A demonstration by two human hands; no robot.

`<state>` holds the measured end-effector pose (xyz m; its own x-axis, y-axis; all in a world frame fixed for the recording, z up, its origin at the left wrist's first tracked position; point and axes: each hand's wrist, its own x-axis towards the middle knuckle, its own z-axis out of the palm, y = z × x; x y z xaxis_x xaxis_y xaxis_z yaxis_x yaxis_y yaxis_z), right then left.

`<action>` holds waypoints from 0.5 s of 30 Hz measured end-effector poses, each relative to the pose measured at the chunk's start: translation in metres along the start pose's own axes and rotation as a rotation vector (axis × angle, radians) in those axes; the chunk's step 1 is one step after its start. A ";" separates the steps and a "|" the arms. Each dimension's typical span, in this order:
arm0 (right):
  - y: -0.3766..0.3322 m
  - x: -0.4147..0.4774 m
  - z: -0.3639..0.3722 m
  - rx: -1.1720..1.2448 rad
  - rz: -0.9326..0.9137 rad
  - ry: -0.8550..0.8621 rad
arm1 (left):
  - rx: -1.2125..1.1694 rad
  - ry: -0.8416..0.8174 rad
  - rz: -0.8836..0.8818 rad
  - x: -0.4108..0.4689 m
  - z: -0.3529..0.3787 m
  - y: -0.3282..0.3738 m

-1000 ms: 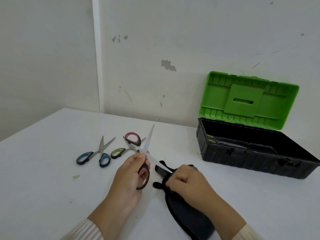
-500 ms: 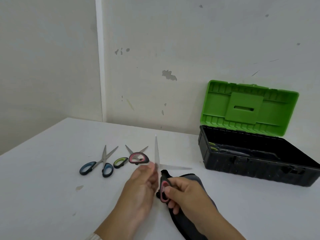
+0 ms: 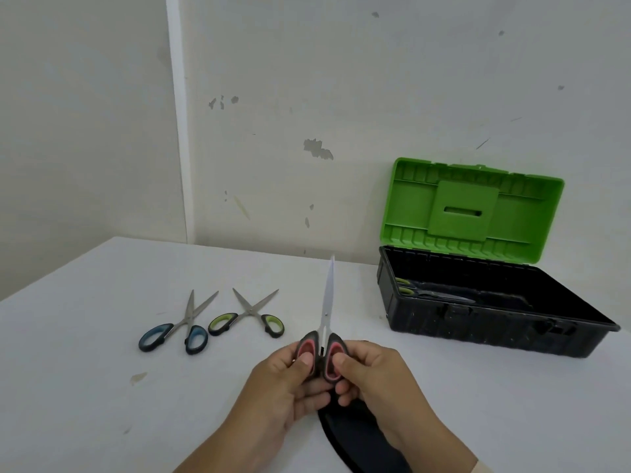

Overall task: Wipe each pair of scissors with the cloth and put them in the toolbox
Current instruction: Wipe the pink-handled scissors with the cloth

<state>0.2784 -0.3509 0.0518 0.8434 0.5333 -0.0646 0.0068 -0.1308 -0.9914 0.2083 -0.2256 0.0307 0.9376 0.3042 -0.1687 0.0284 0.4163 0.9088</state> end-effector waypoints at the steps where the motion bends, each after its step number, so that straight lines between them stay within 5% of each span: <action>1: 0.000 0.000 -0.001 -0.037 -0.005 0.000 | -0.012 0.009 -0.011 0.000 0.000 0.000; 7: -0.019 0.006 -0.005 -0.664 -0.287 0.307 | 0.156 -0.022 0.068 -0.006 0.011 0.000; 15: -0.036 -0.003 -0.058 -0.532 -0.249 0.461 | 0.431 -0.079 0.240 -0.006 0.053 -0.005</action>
<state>0.3068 -0.3957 0.0946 0.9217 0.2112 0.3252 0.3878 -0.5010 -0.7737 0.2214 -0.2748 0.0471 0.9581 0.2754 0.0792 -0.0666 -0.0548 0.9963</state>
